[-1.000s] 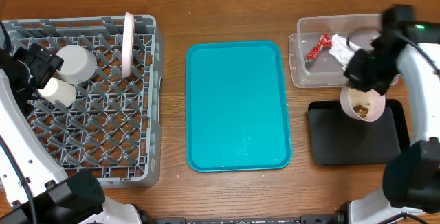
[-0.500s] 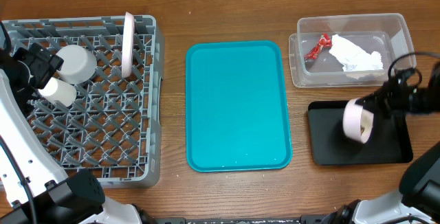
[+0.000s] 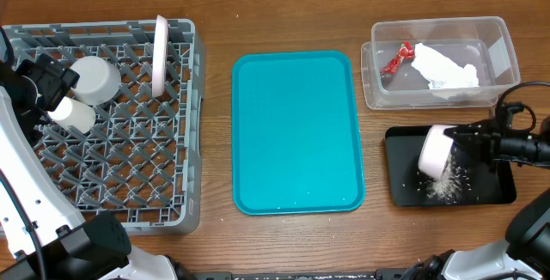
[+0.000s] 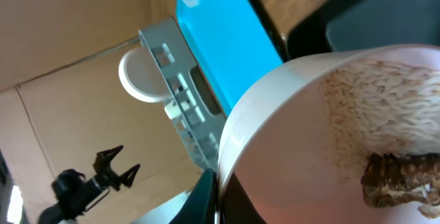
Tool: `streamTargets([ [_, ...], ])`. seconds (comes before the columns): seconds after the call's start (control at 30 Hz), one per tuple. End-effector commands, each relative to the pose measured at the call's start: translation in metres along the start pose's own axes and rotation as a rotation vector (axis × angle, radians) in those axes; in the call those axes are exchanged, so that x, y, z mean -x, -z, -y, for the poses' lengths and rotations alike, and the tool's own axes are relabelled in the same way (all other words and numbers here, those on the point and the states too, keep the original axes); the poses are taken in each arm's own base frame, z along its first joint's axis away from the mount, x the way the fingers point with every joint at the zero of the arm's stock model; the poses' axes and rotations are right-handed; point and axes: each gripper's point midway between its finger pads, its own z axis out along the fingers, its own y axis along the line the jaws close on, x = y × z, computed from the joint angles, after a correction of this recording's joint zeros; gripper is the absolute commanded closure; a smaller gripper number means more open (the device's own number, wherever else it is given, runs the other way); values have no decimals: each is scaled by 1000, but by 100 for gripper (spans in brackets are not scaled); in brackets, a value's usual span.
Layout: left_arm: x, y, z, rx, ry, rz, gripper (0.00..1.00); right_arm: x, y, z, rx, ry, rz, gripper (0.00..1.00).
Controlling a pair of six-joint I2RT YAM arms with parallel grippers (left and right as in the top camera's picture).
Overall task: Sort waste into correct bins and load items into the dishwasher
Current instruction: 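Tilt the bowl to dump the rice scraps onto the black tray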
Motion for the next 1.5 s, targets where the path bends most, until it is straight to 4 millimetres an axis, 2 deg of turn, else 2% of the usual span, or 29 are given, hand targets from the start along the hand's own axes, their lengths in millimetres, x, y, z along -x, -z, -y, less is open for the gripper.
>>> streamTargets([
  [0.0, 2, 0, -1, 8, 8, 7, 0, 10, 5, -5, 60, 45, 49, 96],
  [0.13, 2, 0, -1, 7, 8, 6, 0, 11, 6, 3, 82, -37, 28, 96],
  [0.53, 2, 0, -1, 7, 8, 7, 0, 16, 14, 0, 145, -107, 53, 96],
  [0.67, 2, 0, -1, 7, 8, 6, 0, 14, 16, 0, 165, -179, 44, 96],
  [0.77, 2, 0, -1, 8, 8, 7, 0, 18, 17, -1, 177, -170, 60, 96],
  [0.9, 2, 0, -1, 7, 8, 6, 0, 12, 17, -5, 190, -200, 40, 96],
  [0.97, 2, 0, -1, 7, 8, 6, 0, 17, 18, -6, 205, -168, 61, 96],
  [1.07, 2, 0, -1, 7, 8, 7, 0, 26, 18, -2, 198, -213, 79, 96],
  [1.2, 2, 0, -1, 7, 8, 6, 0, 15, 18, -8, 213, -212, 50, 96],
  [1.37, 2, 0, -1, 7, 8, 7, 0, 28, 19, -1, 198, -228, 83, 96],
  [1.47, 2, 0, -1, 7, 8, 6, 0, 25, 19, -4, 209, -237, 75, 96],
])
